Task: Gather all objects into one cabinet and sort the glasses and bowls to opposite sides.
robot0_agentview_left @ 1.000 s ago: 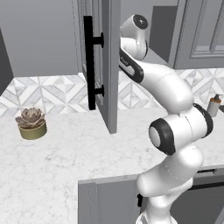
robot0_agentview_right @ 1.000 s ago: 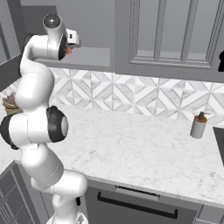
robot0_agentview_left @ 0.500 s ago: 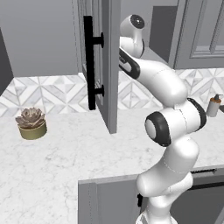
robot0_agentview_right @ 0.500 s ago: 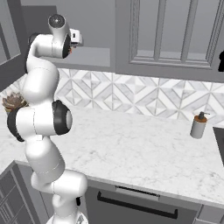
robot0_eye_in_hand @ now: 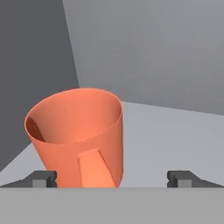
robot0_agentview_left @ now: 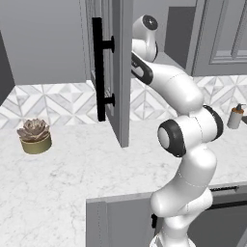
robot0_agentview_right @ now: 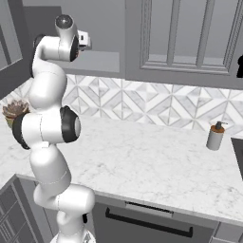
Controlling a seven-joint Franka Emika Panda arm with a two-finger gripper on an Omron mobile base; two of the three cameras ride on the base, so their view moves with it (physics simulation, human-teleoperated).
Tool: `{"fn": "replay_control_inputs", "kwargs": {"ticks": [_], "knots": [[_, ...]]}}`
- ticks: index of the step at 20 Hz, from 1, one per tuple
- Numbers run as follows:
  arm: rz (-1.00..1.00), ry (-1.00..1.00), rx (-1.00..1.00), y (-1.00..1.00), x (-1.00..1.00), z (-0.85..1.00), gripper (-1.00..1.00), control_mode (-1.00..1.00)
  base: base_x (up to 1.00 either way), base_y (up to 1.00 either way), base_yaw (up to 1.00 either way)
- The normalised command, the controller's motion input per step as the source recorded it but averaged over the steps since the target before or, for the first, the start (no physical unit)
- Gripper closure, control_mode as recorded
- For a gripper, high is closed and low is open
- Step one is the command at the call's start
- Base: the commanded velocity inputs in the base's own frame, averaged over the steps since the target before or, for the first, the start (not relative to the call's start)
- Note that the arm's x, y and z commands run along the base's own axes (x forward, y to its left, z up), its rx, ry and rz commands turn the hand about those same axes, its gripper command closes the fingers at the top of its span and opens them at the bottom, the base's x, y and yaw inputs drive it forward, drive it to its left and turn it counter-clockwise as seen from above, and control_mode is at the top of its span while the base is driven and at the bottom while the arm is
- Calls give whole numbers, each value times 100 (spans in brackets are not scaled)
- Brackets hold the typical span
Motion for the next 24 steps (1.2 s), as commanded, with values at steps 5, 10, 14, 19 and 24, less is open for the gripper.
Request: {"fn": "replay_control_inputs", "kwargs": {"ticks": [5,10,14,19,24], "knots": [[0,1,2,8,0,-8,100,-100,0,0,0],[0,2,3,6,0,-6,100,-100,0,0,0],[0,0,0,0,-1,0,100,-100,0,0,0],[0,0,0,-2,-31,0,100,-100,0,0,0],[0,-4,0,-22,-66,0,100,-100,0,0,0]]}}
